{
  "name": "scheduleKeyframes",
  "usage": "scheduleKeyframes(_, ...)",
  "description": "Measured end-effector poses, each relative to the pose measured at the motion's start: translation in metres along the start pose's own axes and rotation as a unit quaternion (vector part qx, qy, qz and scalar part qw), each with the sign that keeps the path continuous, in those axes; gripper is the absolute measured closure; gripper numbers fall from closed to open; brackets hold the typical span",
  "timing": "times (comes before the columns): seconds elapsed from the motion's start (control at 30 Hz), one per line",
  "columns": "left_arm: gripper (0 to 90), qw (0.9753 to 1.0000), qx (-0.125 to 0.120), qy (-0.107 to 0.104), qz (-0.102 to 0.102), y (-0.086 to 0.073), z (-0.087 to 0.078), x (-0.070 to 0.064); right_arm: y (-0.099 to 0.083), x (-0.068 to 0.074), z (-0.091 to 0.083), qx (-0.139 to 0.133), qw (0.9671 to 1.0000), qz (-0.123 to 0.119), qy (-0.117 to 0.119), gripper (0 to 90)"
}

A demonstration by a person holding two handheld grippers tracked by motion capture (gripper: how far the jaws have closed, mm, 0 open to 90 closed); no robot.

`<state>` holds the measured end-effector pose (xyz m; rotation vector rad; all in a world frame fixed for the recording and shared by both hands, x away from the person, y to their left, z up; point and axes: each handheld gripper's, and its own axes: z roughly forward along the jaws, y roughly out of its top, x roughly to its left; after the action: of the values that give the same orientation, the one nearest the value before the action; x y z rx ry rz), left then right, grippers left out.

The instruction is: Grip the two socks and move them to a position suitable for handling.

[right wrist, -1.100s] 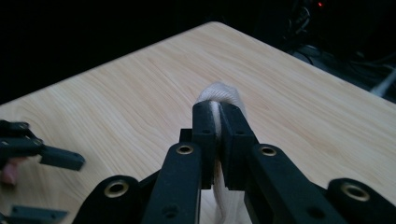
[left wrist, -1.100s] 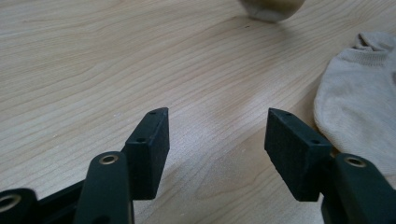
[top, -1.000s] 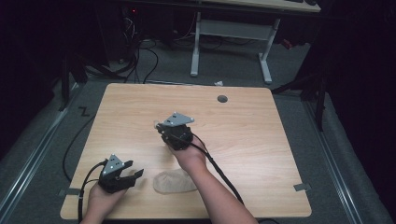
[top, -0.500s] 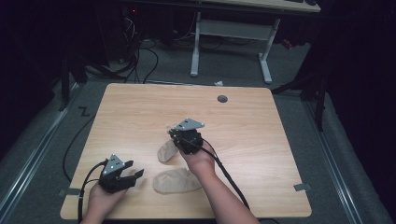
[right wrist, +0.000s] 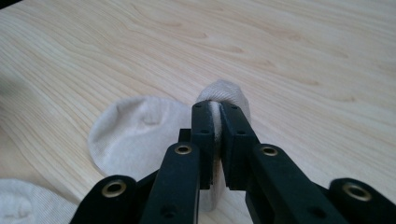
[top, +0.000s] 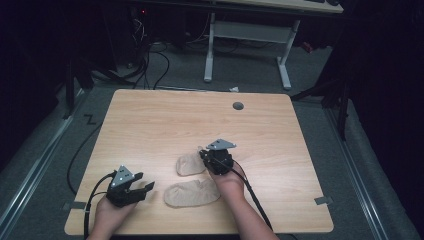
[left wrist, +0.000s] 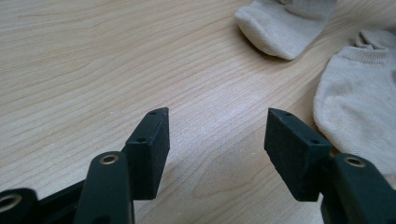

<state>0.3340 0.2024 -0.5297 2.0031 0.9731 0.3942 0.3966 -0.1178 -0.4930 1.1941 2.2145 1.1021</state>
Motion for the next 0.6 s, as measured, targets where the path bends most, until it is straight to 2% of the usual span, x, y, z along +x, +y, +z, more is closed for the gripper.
scheduleKeyframes(0.17, 41.0, 1.0, 0.0, 0.0, 0.0, 0.0, 0.0, 0.0, -0.013, -0.008, -0.002, 0.005, 0.9999, 0.013, -0.005, 83.3)
scheduleKeyframes(0.6, 40.9, 1.0, 0.001, 0.004, 0.001, 0.0, 0.0, 0.0, -0.039, -0.025, -0.015, 0.015, 0.9993, 0.024, -0.024, 79.3)
